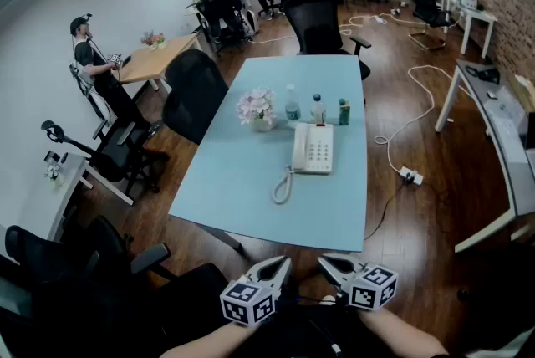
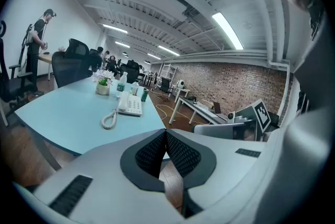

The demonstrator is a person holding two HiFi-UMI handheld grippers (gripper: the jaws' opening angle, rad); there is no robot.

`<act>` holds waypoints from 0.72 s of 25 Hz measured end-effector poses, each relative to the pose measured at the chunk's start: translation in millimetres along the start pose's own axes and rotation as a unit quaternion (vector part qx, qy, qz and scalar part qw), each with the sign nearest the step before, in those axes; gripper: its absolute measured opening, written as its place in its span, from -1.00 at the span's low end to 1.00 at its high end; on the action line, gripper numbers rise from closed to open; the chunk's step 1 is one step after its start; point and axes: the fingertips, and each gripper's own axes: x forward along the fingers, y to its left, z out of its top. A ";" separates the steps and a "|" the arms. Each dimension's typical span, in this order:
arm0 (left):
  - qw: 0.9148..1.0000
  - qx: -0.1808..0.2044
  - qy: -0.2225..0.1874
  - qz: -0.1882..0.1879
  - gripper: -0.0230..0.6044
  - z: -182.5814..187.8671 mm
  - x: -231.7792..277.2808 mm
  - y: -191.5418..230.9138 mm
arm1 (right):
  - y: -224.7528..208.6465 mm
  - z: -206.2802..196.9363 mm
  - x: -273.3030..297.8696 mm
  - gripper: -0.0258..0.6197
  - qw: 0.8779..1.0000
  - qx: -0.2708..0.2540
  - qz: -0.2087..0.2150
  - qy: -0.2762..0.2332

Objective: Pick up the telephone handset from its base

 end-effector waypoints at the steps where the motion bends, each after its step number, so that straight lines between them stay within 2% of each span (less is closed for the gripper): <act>1: 1.000 0.000 -0.001 0.000 -0.93 0.8 0.5 0.0 | 1.9 5.2 -0.4 -0.89 1.000 -0.004 -0.001 -0.001; 4: 1.000 0.000 -0.002 -0.002 -0.93 3.5 2.1 -0.3 | 6.8 17.7 -1.3 -0.89 1.000 -0.012 -0.006 -0.004; 11: 1.000 0.002 -0.003 -0.007 -0.93 13.1 11.0 4.8 | -1.6 17.1 -2.7 -0.89 1.000 -0.001 -0.016 -0.013; 18: 0.999 0.003 0.011 -0.038 -0.93 23.0 33.9 18.1 | -20.6 29.1 6.7 -0.89 0.998 0.008 -0.048 -0.025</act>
